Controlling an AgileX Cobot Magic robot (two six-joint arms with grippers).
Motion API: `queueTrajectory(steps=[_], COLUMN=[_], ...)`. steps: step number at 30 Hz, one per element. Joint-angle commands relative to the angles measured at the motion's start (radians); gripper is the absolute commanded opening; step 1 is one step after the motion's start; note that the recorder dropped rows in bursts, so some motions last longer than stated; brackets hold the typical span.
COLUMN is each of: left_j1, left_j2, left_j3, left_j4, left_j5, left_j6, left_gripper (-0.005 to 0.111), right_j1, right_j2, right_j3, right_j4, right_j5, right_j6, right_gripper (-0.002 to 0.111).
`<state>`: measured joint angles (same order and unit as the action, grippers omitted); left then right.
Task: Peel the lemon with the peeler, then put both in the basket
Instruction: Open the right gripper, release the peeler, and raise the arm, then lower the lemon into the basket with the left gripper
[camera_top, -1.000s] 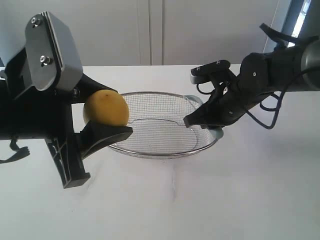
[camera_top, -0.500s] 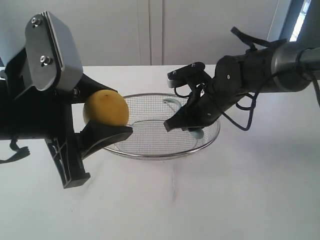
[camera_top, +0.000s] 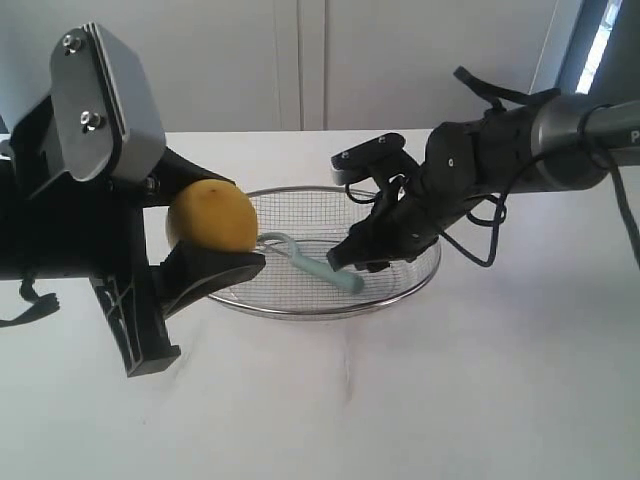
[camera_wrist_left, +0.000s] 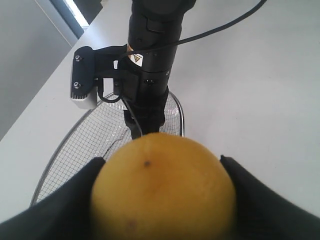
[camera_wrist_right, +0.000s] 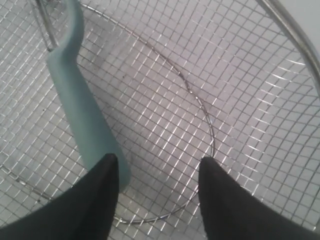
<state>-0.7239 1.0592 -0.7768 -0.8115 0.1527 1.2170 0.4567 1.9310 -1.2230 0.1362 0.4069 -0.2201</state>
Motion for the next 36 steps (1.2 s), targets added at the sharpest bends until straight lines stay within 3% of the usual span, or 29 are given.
queueTrajectory(steps=[1,10,14,17,18,36], left_j1=[-0.006,-0.006,-0.006,-0.006,-0.006,-0.006], left_j2=[-0.013,-0.013,-0.013,-0.013,-0.013,-0.013], left_j3=[-0.001,-0.001,-0.001,-0.001,-0.001,-0.001], left_j4=[-0.016,-0.016,-0.016,-0.016,-0.016,-0.016], left_j5=[0.001,0.001,0.005,0.005,0.005,0.02], left_j6=[-0.008,-0.008,-0.008,-0.008,-0.008,-0.008], left_gripper=[0.0,0.0,0.0,0.0,0.0,0.0], right_j1=[0.001,0.001,0.001,0.001,0.001,0.001], right_j2=[-0.061,-0.332,-0.448,-0.523,-0.555,-0.692], right_j3=[-0.002,-0.002,-0.002,0.008,0.015,0.028], right_j4=[0.007,-0.001,-0.001,0.002,0.002,0.004], right_j5=[-0.005,0.138,0.315,0.405,0.422,0.465], right_j6=[-0.008,-0.008,0.034,0.068,0.075,0.075], right_gripper=[0.047,0.044,0.025,0.002,0.0,0.0])
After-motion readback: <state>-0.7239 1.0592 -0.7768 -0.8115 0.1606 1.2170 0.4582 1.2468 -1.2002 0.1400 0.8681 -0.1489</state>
